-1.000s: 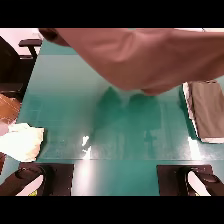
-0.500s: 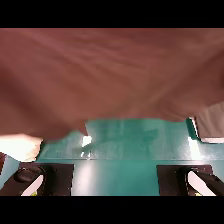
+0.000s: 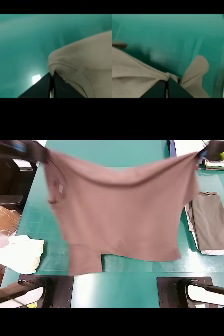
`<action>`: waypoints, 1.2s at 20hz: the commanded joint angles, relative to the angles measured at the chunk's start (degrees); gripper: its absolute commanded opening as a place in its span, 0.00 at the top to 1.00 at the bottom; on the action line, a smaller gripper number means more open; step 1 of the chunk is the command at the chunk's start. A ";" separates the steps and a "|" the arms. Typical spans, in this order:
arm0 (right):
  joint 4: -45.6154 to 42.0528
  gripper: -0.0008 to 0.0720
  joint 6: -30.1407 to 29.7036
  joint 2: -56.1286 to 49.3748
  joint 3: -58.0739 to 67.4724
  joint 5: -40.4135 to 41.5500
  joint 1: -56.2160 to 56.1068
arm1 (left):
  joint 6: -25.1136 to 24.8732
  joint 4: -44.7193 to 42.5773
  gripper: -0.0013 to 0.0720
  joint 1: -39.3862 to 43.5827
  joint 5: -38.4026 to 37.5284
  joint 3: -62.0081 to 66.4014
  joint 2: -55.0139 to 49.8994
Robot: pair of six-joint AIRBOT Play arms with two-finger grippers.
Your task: Fold the shirts.
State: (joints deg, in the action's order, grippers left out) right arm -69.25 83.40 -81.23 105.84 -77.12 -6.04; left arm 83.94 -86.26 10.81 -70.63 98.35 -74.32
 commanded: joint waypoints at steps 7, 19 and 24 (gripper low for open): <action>0.85 0.46 -0.11 -21.73 12.41 -1.95 -2.75 | 0.24 -1.46 0.93 -5.99 4.17 -3.41 -18.86; 8.26 0.46 -1.11 -5.97 -8.13 2.86 1.57 | -1.90 11.72 0.93 -14.95 3.74 -1.27 -18.75; 8.22 0.47 -1.11 -3.04 -10.21 3.23 1.60 | 1.29 11.69 0.08 -14.97 7.52 -1.27 -18.71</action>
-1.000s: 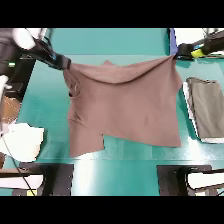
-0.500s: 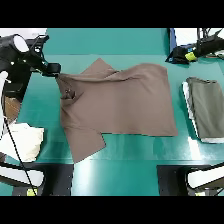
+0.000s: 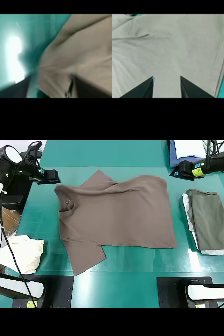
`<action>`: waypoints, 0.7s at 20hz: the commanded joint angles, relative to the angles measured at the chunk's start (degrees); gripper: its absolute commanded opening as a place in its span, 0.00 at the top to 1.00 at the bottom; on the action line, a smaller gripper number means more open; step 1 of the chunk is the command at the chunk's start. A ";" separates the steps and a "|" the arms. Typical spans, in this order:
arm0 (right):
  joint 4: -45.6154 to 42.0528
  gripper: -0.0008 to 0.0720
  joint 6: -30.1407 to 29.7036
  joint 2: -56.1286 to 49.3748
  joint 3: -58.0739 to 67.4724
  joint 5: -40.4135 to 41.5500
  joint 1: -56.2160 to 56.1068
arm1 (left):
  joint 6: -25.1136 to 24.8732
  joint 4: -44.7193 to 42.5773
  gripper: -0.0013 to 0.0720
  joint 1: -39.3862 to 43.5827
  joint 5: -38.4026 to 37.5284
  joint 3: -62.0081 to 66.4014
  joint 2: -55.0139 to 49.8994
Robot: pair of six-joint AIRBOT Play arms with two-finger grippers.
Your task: Fold the shirts.
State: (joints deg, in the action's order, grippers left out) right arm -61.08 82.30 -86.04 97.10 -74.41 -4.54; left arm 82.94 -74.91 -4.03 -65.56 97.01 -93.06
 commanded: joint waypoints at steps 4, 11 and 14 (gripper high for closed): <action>-0.44 0.47 -0.44 3.76 -1.62 -3.52 0.50 | 1.03 -4.72 0.08 -0.17 -9.92 0.04 0.50; -0.39 0.47 -1.44 16.98 -19.34 -4.15 2.23 | 1.09 -5.20 0.08 -1.36 -7.21 -30.69 19.08; 0.13 0.47 -1.42 23.19 -28.41 0.20 2.23 | 1.36 -2.36 0.08 -1.36 -5.11 -47.89 29.00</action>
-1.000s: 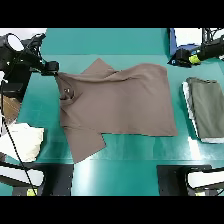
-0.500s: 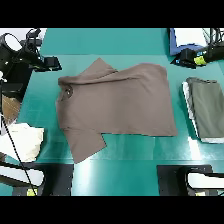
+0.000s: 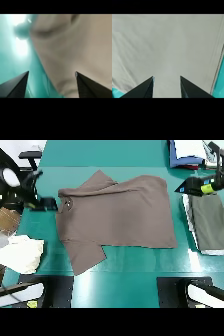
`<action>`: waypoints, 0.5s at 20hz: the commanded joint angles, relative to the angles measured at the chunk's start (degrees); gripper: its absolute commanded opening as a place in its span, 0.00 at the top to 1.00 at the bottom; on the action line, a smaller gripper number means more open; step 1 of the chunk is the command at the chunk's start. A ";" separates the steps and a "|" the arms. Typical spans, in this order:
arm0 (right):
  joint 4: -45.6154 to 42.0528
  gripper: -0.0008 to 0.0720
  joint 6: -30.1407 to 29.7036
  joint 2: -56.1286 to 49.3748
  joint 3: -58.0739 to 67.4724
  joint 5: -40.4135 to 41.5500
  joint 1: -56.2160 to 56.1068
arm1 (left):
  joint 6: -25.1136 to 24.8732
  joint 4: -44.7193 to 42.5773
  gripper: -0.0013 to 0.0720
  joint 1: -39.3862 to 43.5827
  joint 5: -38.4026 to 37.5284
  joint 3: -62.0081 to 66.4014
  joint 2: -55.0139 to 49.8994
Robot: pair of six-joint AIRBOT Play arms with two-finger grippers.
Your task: Fold the shirts.
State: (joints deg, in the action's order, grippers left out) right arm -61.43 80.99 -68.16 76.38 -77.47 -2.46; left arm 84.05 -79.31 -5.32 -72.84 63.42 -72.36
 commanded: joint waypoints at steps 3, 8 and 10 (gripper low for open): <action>0.46 0.47 -0.11 9.07 -12.17 5.20 0.15 | 1.53 9.20 0.07 -0.07 7.45 -25.66 13.70; 0.42 0.47 -0.11 11.52 -13.31 5.55 0.15 | 1.44 18.88 0.08 -0.07 14.05 -32.52 14.08; 0.42 0.47 -0.11 11.63 -13.27 5.49 0.15 | 1.11 21.03 0.08 -0.07 14.49 -32.61 14.08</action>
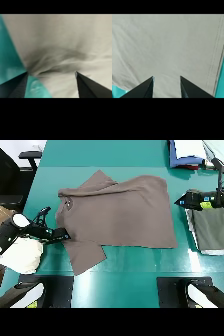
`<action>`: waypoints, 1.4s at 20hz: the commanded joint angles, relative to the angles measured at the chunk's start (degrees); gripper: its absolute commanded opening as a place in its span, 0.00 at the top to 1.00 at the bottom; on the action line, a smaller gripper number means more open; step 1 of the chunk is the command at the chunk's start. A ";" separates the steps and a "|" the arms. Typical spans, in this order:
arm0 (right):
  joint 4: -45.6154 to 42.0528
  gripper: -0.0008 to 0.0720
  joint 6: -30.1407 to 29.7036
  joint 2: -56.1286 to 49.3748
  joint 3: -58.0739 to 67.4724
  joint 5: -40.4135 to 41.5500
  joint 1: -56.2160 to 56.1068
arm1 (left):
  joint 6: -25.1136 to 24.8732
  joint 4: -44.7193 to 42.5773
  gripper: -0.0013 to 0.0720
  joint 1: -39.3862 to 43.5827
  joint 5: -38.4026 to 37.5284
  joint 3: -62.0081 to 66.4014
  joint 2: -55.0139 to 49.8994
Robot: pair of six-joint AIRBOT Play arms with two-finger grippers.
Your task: Fold the shirts.
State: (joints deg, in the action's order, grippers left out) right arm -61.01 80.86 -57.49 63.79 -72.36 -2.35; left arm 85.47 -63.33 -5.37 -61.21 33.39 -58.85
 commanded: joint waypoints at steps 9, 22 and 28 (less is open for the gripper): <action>-4.17 0.47 0.02 0.96 -12.74 -7.04 10.51 | -1.53 5.11 0.95 -0.02 1.22 3.61 4.48; 3.52 0.28 0.07 0.87 -36.35 2.71 17.73 | -1.88 5.49 0.95 -0.02 0.13 5.66 6.47; 6.51 0.83 0.00 0.92 -36.30 9.44 10.03 | -1.90 5.46 0.95 -0.02 -1.42 5.66 6.47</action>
State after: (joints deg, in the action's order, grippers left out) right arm -55.88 80.86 -56.58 27.73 -65.98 10.68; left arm 83.59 -57.91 -5.34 -61.47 39.00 -52.42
